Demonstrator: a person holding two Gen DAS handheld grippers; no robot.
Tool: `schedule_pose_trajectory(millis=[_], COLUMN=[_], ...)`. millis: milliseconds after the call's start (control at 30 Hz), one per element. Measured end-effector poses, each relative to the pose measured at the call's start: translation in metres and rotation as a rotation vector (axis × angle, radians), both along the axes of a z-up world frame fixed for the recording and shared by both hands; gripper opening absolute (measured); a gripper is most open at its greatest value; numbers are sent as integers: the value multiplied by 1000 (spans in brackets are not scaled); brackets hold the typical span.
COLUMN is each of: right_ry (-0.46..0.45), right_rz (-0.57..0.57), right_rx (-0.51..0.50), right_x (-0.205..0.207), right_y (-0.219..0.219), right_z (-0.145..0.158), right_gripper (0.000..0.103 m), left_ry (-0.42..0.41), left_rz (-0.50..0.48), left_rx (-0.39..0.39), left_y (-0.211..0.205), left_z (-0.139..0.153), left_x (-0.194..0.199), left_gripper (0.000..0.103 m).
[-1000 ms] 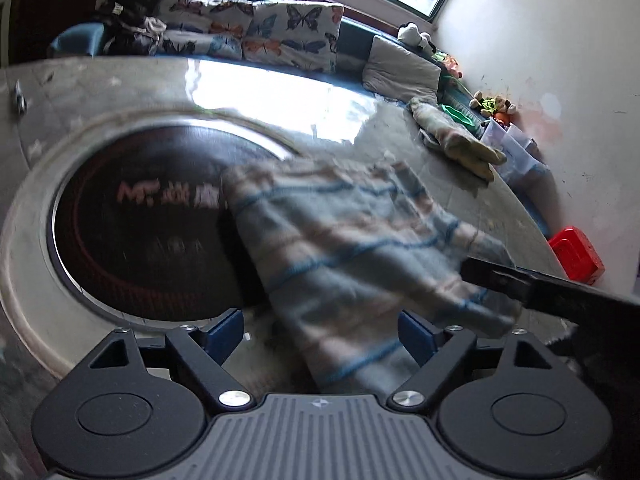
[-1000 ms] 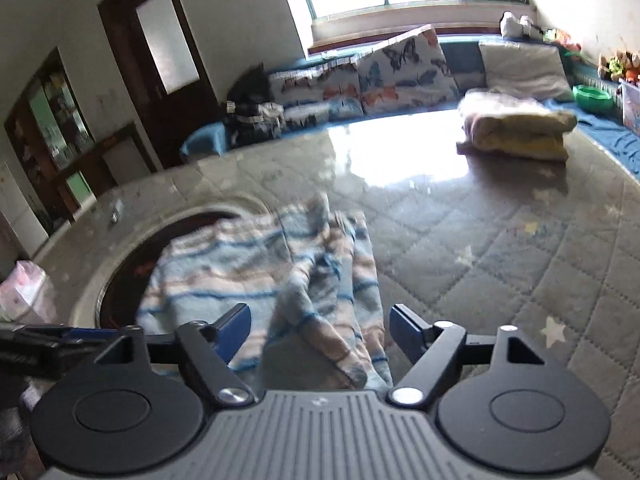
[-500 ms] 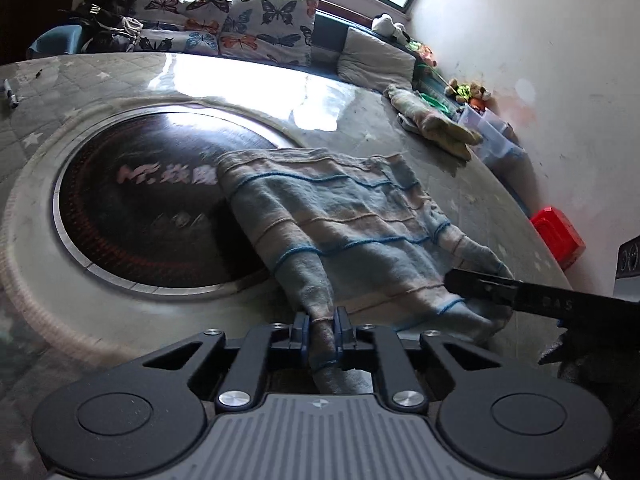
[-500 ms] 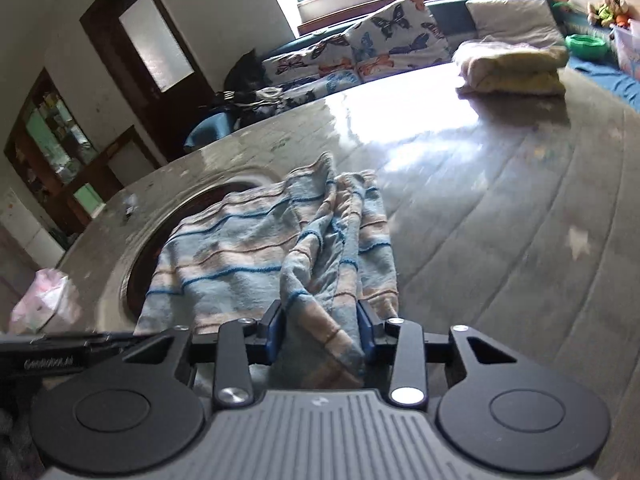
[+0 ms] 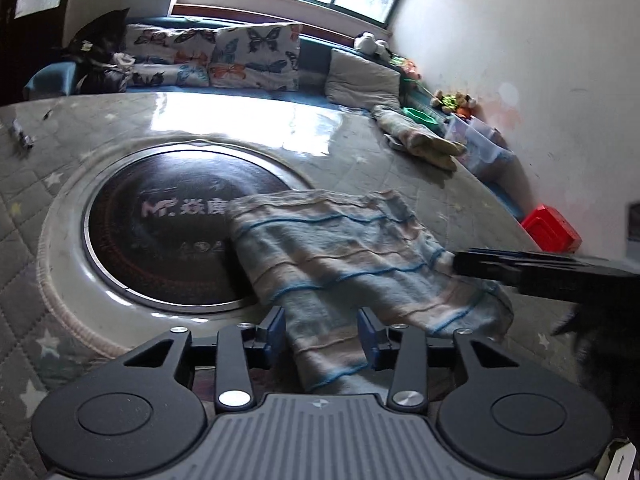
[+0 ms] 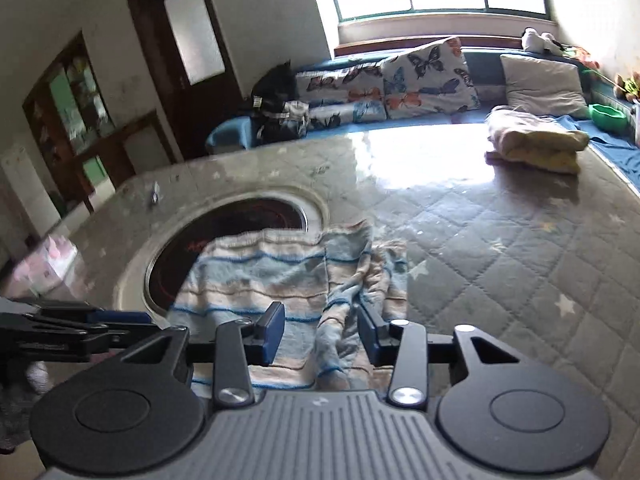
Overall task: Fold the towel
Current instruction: 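Lay the folded towel down and open both grippers, then smooth the folded towel with the right gripper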
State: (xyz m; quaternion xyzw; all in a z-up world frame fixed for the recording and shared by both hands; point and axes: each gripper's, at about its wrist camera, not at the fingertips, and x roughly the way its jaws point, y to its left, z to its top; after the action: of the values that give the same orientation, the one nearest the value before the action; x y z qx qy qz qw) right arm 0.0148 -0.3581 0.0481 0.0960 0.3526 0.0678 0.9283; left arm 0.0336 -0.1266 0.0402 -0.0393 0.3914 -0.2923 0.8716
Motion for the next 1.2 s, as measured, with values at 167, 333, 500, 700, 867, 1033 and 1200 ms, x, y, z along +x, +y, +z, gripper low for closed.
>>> schedule_pose_trajectory(millis=[167,333,500,700,867,1033,1200], right_ry=[24,32,42,-53,-109,-136,-162], right_rz=[-33,-72,-103,-55,-31,-37,-52], right_rx=[-14,9,40,-9,-31,-23,-44], right_x=[10,7,4,2,5,7,4], right_y=[-1,-16,-30,-19,-10,-5,0], right_z=[-16,-24,-30,-2,8,11,14], right_gripper=[20,9,18,50,68,88,102], left_ry=[-11,-3,0,-22,-35,-45,-54], left_rz=[-62,-91,-97,-92,-82,-70,-76], left_rx=[18,59,59,66,73,71,66], left_y=[-17,-23,-23,-24,-19,-15,-13], left_z=[-5,-17,-18,-13,-9,-7,-6], left_x=[-1,-2,-1,-4,-5,-5,-8], left_gripper=[46,47,51,60,64,70,78])
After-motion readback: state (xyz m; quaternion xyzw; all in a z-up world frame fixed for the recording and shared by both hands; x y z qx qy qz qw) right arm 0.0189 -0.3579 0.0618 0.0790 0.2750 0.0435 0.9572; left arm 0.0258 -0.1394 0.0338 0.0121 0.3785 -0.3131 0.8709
